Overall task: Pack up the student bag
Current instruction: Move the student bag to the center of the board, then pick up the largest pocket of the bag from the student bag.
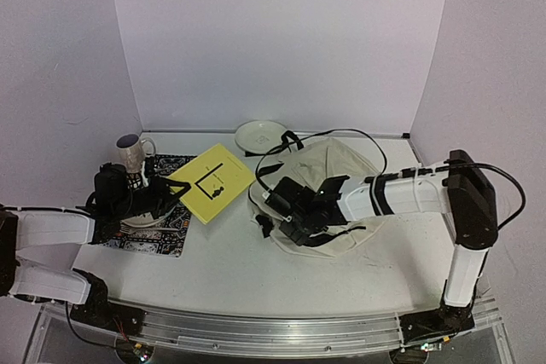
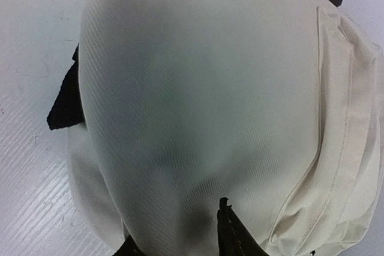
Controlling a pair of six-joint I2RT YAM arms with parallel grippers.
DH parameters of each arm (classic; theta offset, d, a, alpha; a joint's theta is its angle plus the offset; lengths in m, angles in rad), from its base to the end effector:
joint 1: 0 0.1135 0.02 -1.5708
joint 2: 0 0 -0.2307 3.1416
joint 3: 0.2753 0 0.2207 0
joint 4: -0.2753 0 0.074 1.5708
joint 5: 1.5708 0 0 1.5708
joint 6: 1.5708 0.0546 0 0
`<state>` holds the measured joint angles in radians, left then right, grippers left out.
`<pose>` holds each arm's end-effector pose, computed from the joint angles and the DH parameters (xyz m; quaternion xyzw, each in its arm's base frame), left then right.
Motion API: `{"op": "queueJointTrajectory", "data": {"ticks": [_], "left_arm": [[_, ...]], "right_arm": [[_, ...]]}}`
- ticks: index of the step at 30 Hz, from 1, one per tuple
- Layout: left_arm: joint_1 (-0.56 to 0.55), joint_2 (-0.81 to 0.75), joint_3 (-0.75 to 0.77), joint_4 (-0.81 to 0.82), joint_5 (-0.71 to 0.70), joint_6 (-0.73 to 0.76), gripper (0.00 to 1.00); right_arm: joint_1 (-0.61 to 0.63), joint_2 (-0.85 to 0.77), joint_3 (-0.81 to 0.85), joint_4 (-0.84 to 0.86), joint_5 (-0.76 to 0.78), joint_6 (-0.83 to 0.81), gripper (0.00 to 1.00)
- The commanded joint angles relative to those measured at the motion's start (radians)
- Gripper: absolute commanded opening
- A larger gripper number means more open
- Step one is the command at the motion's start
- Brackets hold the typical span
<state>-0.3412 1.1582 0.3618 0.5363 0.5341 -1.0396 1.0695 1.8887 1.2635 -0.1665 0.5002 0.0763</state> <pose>0.2129 -0.1051 0.1839 -0.1105 0.7736 -0.5357 0.3200 0.2080 0.3251 0.1702 -0.3444 0.8328 0.0071 0.4333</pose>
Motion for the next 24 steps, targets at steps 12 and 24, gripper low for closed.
{"op": "queueJointTrajectory", "data": {"ticks": [12, 24], "left_arm": [[-0.024, -0.086, -0.043, 0.098, 0.072, -0.042, 0.0], [-0.187, -0.07, -0.024, 0.098, -0.047, -0.092, 0.0]], "right_arm": [[-0.001, -0.094, 0.125, -0.007, 0.222, 0.013, 0.0], [-0.012, -0.186, 0.141, 0.012, 0.345, 0.094, 0.0]]}}
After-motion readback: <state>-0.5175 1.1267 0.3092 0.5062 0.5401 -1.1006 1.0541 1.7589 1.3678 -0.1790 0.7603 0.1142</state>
